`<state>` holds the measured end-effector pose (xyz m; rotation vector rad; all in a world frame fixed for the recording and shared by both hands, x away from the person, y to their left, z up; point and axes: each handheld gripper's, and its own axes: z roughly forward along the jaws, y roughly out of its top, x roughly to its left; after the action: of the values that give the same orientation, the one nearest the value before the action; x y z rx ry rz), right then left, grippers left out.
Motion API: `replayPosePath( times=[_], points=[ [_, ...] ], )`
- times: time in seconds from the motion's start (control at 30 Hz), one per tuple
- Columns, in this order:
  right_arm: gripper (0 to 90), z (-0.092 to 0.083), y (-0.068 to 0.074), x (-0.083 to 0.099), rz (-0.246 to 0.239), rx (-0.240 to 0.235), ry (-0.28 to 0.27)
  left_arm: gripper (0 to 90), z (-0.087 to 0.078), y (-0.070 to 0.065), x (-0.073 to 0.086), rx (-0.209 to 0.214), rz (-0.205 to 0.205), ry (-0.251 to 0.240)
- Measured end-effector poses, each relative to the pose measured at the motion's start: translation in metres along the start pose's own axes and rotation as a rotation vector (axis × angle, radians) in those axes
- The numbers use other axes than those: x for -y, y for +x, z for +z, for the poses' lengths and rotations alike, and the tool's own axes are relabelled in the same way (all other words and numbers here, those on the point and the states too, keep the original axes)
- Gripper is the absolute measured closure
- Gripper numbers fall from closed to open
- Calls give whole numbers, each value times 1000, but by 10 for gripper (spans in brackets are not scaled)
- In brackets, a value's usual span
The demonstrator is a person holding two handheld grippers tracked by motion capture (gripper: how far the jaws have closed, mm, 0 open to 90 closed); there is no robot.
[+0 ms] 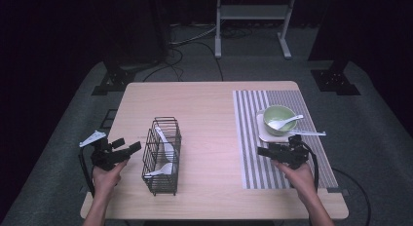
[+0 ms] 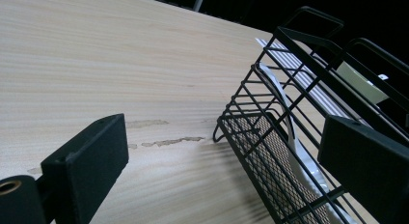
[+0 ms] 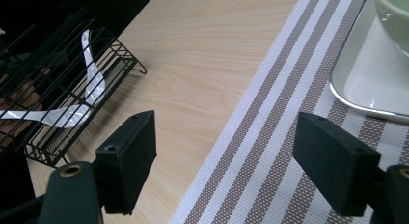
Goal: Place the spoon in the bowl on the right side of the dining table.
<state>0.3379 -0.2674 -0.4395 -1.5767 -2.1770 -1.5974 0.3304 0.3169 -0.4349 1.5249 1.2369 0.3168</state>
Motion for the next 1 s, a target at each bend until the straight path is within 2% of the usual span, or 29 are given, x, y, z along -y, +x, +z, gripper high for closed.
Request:
replayPosePath(
  times=[0.67, 1.0],
  points=[
    [213, 11, 16, 17, -53, -19, 44, 27, 1, -2, 0, 8, 3, 3],
    [206, 19, 18, 25, -60, -20, 61, 27, 2, -3, 1, 11, 5, 7]
  ],
)
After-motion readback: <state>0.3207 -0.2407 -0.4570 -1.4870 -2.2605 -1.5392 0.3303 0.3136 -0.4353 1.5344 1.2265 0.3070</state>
